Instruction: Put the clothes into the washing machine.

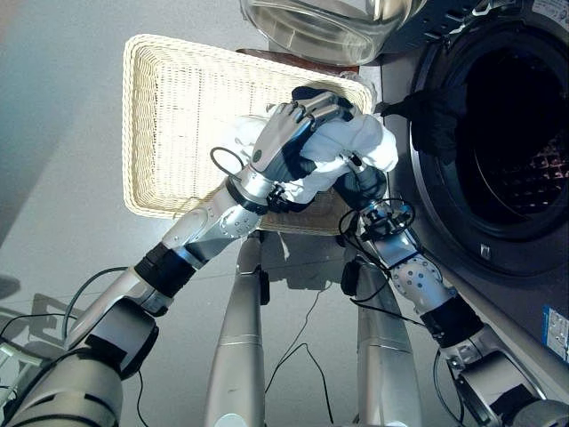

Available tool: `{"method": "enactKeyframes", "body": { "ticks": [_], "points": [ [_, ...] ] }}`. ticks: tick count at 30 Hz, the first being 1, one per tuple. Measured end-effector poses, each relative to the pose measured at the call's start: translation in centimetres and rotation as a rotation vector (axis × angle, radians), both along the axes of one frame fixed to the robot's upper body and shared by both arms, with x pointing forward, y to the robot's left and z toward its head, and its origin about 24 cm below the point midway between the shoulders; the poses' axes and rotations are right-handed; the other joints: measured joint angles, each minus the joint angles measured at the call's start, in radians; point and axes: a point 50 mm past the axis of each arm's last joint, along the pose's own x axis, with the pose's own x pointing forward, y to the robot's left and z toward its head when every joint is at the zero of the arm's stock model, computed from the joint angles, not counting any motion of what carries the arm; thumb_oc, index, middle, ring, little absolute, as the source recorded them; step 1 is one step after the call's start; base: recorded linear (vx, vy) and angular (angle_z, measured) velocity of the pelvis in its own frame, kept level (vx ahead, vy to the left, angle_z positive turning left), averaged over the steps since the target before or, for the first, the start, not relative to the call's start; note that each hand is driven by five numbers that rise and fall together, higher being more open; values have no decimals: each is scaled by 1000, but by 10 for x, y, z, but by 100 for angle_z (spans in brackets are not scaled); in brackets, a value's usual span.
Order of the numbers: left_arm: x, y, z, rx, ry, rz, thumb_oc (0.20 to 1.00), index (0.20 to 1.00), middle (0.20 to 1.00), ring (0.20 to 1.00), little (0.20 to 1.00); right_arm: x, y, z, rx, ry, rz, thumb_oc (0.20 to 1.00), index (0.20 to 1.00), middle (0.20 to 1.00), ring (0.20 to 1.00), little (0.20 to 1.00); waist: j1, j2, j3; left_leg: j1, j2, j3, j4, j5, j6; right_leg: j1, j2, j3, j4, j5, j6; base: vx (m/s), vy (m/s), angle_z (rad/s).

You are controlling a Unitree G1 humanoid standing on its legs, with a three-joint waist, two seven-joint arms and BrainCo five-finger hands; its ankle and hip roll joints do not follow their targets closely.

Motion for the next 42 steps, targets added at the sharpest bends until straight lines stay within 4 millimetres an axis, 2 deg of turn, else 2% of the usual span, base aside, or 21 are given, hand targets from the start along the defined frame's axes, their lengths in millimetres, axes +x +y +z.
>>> {"method": "enactKeyframes", "body": {
  "ticks": [1, 2, 4, 9, 14, 18, 21, 23, 26, 28, 32, 33, 35, 38, 42],
  "points": [
    [2, 2, -1, -54, 26, 0, 1000, 1000, 1000, 1000, 1000, 0, 0, 0, 8, -2, -3, 200, 200, 200, 200, 200, 1, 0, 0, 0, 0, 0, 0, 0, 0, 1, 0, 0, 0, 0, 0, -2, -31, 2],
    [7, 9, -6, -202, 95, -3, 1000, 1000, 1000, 1000, 1000, 0, 2, 3, 20, -10, -3, 200, 200, 200, 200, 200, 1, 0, 0, 0, 0, -3, 0, 0, 0, 2, 0, -1, 0, 0, 0, -1, -37, 2],
    [10, 19, -19, -369, 176, 10, 1000, 1000, 1000, 1000, 1000, 1, 5, 10, 49, -31, -4, 200, 200, 200, 200, 200, 1, 0, 0, 0, 0, -4, 0, 0, 0, 2, 0, -2, 0, -1, 0, 5, -32, 1],
    [10, 44, -45, -684, 289, 36, 1000, 1000, 1000, 1000, 1000, 3, 7, 23, 94, -57, -20, 200, 200, 200, 200, 200, 2, 0, 0, 0, 0, -7, -1, 0, 0, 3, 0, -5, 0, -1, 1, 0, 0, 0],
    [9, 55, -46, -900, 301, 2, 1000, 1000, 1000, 1000, 1000, 4, 5, 24, 100, -46, -42, 200, 200, 200, 200, 200, 2, 0, 0, 0, 0, -9, -5, 0, 0, 4, 0, -7, -2, -1, 1, 0, 0, 0],
    [10, 57, -46, -987, 319, -29, 1000, 1000, 1000, 1000, 1000, 3, 7, 24, 16, -79, -64, 200, 200, 200, 200, 200, 2, 0, 0, 0, 1, -9, -5, 0, 0, 5, 0, -8, -2, -1, 1, 0, 0, 0],
    [10, 57, -45, -983, 321, -32, 1000, 1000, 1000, 1000, 1000, 4, 9, 25, -152, -144, -142, 200, 200, 200, 200, 200, 3, 0, 0, 1, 1, -10, -4, 0, 0, 7, 0, -9, -3, -1, 1, 0, 0, 0],
    [10, 56, -45, -975, 322, -36, 1000, 1000, 1000, 1000, 1000, 5, 7, 25, -338, -205, -245, 200, 200, 200, 200, 200, 3, 0, 0, 1, 0, -12, -3, 0, 0, 9, 0, -11, -3, -1, 1, 0, 0, 0],
    [10, 57, -45, -940, 331, -41, 1000, 1000, 1000, 1000, 1000, 7, 2, 22, -470, -242, -285, 200, 200, 200, 200, 200, 5, 0, 0, 1, 0, -14, -3, 0, 0, 9, -1, -13, -3, -1, 1, 0, 0, 0],
    [11, 58, -41, -919, 324, -46, 1000, 1000, 1000, 1000, 1000, 7, 0, 21, -486, -240, -287, 200, 200, 200, 200, 200, 2, 0, 0, 1, 0, -15, -3, 0, 0, 10, -1, -13, -3, -1, 1, 0, 0, 0],
    [13, 53, -38, -748, 367, -109, 1000, 1000, 1000, 1000, 1000, 6, 2, 18, -537, -258, -268, 200, 200, 200, 200, 200, 2, 0, 0, 2, 1, -15, -3, 0, 0, 11, -1, -14, -2, -1, 0, -3, 9, 0],
    [15, 45, -35, -607, 406, -150, 1000, 1000, 1000, 1000, 1000, 6, 4, 17, -550, -256, -254, 200, 200, 200, 200, 200, 3, 0, 0, 3, 0, -15, -3, 0, 0, 12, -1, -14, -2, -1, 0, -13, 43, 0],
    [18, 37, -32, -448, 465, -206, 1000, 1000, 1000, 1000, 1000, 7, 3, 17, -568, -254, -252, 200, 200, 200, 200, 200, 3, 0, 0, 4, -1, -14, -3, 0, 0, 12, -2, -13, -2, 1, -2, -11, 50, 0],
    [21, 32, -27, -285, 514, -247, 1000, 1000, 1000, 1000, 1000, 8, -3, 16, -595, -252, -264, 200, 200, 200, 200, 200, 1, 0, 0, 4, -1, -12, -3, 0, 0, 12, -2, -12, -3, 2, -3, -6, 47, -1],
    [21, 27, -24, -191, 531, -268, 1000, 1000, 1000, 1000, 1000, 8, -6, 17, -594, -247, -288, 200, 200, 200, 200, 200, 0, 0, 0, 10, -1, -5, -3, 0, 0, 12, -1, -4, -2, 2, -3, -8, 30, -4]
  ]
}}
